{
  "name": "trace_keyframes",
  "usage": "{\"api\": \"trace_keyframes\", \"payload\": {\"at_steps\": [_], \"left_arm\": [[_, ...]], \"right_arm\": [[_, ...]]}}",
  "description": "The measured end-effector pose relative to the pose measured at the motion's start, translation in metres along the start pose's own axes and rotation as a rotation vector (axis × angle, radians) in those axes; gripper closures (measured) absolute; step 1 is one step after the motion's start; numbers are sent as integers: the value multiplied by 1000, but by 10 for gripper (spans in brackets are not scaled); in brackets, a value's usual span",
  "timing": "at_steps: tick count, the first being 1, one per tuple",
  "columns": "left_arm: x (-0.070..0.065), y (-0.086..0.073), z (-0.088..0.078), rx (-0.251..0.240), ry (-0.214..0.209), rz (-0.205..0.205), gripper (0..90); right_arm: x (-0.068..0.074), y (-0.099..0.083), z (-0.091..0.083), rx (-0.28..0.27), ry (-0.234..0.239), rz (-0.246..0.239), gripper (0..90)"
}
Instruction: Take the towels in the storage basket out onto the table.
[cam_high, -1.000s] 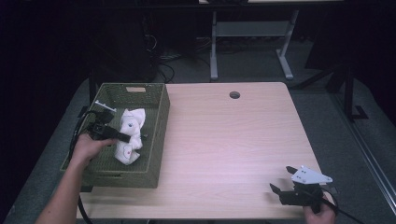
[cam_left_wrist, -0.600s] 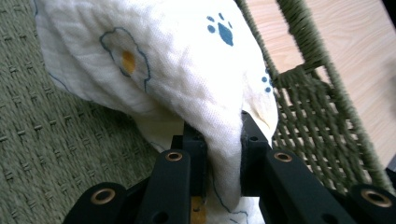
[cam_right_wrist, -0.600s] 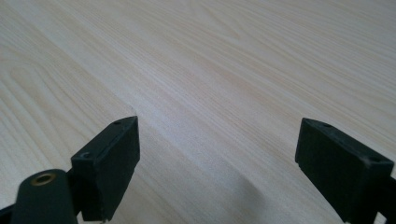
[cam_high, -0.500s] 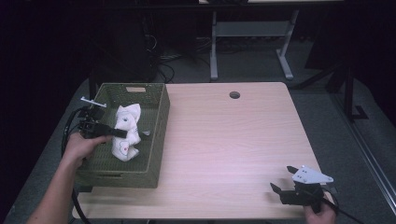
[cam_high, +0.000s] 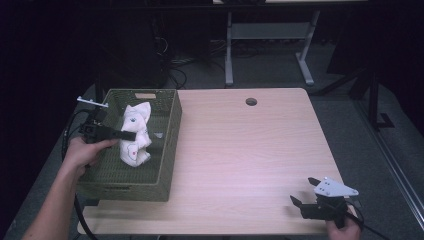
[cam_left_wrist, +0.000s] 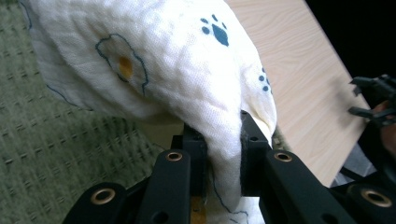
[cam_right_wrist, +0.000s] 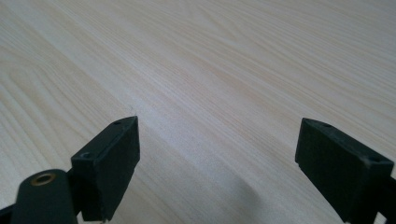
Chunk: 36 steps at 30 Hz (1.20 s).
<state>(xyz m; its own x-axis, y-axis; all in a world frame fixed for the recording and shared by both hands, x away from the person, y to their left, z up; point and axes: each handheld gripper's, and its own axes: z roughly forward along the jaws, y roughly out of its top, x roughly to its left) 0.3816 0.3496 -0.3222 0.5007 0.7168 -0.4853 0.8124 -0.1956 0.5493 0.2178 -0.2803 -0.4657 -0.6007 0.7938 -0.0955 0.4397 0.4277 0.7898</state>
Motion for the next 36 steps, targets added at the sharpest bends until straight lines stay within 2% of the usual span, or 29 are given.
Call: {"api": "trace_keyframes", "payload": {"at_steps": [3,9,11,18,26,36], "left_arm": [[-5,4,-5,-13,-29,4,776],[-13,9,-10,-27,-40,15,776],[-18,11,-12,-35,-58,25,775],[-32,20,-17,-40,-64,59,775],[-57,39,-25,-41,-67,115,776],[-83,57,-20,-31,-78,163,775]], "right_arm": [[0,0,0,-1,0,-2,135],[0,0,-1,-3,1,-1,135],[0,0,-1,-4,-1,-1,135],[-1,0,-1,-7,-3,-3,135],[-1,1,-1,-8,-1,-4,135],[-1,1,-2,-12,0,2,135]]}}
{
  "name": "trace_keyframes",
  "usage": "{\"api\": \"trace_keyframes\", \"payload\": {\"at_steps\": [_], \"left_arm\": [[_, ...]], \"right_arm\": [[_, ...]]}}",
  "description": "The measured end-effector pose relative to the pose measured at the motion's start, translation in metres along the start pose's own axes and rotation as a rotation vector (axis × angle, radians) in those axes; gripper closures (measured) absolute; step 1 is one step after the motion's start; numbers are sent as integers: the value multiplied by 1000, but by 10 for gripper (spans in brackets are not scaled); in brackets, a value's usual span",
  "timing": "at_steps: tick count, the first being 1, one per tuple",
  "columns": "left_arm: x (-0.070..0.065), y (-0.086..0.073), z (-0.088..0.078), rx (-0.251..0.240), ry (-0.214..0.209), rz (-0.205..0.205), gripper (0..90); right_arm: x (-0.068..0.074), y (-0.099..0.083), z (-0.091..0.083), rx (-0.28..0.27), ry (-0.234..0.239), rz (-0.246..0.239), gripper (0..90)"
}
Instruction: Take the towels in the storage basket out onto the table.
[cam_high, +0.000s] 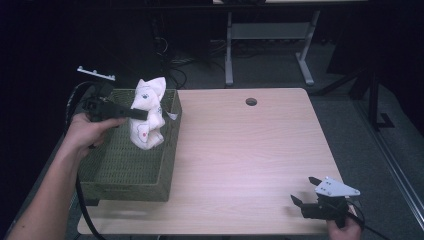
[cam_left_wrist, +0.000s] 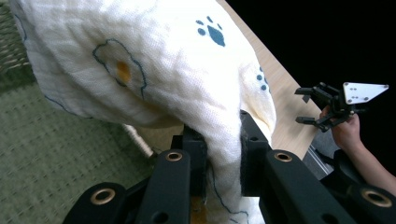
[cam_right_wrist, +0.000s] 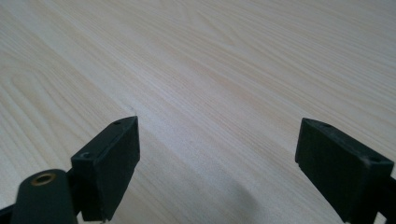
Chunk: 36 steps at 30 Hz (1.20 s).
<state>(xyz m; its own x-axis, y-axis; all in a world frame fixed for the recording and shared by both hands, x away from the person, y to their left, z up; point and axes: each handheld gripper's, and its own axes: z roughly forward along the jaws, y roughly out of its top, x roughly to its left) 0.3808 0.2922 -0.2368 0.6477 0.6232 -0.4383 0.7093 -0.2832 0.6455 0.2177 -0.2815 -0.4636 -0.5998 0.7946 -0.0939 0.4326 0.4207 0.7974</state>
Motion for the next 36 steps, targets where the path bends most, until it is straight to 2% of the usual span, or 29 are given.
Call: {"api": "trace_keyframes", "payload": {"at_steps": [2,9,18,36], "left_arm": [[-8,7,5,5,-7,14,775],[-23,20,19,22,-27,46,775],[-33,29,36,40,-43,63,775],[-49,44,88,106,-74,93,775]], "right_arm": [[0,0,0,-2,1,0,135],[0,1,0,-7,2,0,135],[0,2,0,-10,-1,1,135],[-1,3,-1,-20,-2,-4,135]]}}
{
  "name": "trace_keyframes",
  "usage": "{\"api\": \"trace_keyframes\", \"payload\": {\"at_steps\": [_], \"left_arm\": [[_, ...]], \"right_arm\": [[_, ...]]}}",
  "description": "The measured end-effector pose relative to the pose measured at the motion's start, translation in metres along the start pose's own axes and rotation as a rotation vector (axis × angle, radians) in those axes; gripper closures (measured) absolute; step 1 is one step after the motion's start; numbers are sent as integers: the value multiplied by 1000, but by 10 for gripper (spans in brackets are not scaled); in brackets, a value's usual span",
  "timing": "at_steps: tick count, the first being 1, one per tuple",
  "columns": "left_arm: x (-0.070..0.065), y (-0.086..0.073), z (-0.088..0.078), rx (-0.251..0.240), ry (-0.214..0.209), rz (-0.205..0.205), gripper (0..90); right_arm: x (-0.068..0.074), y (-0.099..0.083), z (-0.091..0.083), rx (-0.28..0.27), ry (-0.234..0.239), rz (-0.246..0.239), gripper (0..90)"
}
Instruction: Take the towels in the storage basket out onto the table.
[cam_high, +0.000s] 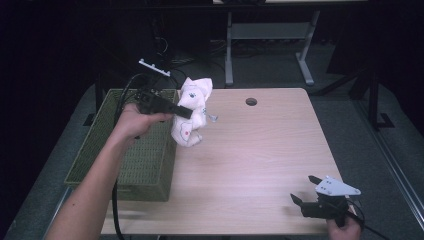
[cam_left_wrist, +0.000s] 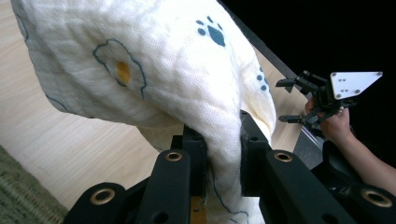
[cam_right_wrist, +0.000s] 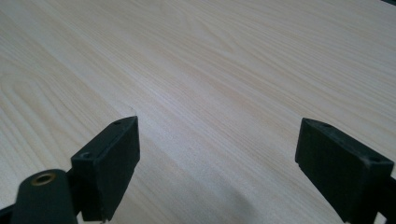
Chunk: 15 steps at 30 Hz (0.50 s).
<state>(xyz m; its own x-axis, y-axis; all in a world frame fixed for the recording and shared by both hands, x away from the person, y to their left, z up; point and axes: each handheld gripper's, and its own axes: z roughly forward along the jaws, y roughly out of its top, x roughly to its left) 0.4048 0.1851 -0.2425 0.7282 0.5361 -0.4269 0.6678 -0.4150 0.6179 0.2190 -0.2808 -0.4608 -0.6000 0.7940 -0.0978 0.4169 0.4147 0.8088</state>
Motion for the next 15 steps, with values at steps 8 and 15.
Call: {"api": "trace_keyframes", "payload": {"at_steps": [8,15], "left_arm": [[0,5,22,32,-4,6,773],[-3,10,37,57,1,19,773]], "right_arm": [[-1,0,0,-4,0,-3,135],[0,0,-1,-1,3,3,135]]}}
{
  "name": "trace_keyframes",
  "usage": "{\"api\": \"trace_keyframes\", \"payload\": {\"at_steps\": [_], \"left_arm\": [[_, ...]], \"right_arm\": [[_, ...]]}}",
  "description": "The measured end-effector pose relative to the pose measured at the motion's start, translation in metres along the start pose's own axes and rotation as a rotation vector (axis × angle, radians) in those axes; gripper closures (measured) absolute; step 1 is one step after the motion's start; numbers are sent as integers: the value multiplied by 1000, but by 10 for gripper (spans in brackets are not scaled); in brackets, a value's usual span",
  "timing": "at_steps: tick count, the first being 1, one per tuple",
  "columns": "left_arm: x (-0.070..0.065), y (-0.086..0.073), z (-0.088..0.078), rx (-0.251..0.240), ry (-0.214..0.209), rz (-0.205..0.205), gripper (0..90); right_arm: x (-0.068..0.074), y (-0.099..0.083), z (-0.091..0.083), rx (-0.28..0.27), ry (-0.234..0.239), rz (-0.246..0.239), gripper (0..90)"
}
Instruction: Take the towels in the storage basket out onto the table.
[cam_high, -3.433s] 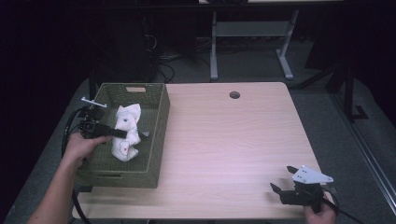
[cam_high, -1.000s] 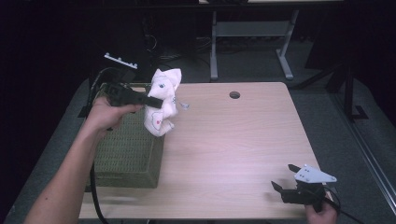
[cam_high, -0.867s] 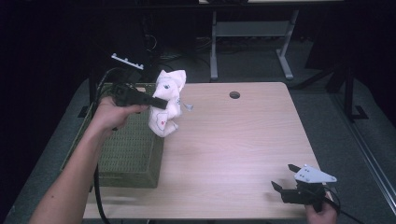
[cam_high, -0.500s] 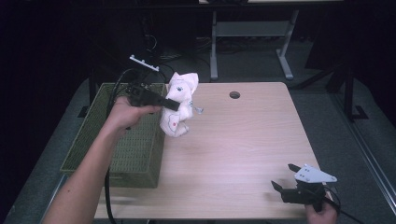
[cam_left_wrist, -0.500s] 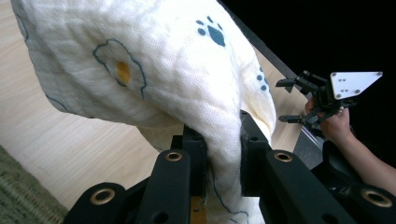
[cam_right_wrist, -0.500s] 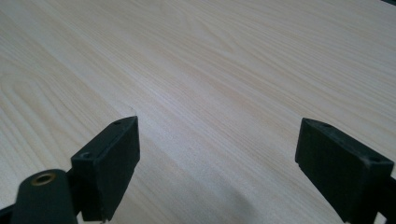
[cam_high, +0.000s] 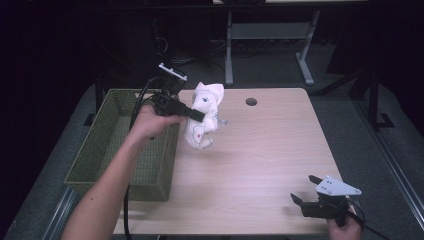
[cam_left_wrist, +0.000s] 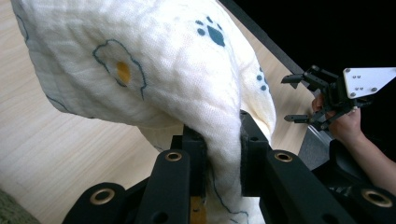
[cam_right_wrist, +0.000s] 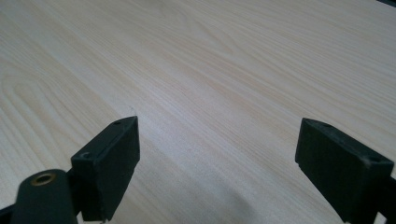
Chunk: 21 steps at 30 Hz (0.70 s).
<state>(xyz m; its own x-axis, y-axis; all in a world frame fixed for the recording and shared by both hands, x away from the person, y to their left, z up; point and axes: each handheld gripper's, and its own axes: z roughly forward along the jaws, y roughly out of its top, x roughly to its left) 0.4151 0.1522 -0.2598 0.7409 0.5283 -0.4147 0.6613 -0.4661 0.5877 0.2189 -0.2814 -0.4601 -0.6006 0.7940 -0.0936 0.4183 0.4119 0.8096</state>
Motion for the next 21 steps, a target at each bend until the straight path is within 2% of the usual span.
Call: {"api": "trace_keyframes", "payload": {"at_steps": [11,21], "left_arm": [[-12,13,20,43,29,45,773],[-18,23,52,108,60,75,771]], "right_arm": [[-1,0,0,-4,0,-5,135],[-1,0,0,-3,3,0,135]]}}
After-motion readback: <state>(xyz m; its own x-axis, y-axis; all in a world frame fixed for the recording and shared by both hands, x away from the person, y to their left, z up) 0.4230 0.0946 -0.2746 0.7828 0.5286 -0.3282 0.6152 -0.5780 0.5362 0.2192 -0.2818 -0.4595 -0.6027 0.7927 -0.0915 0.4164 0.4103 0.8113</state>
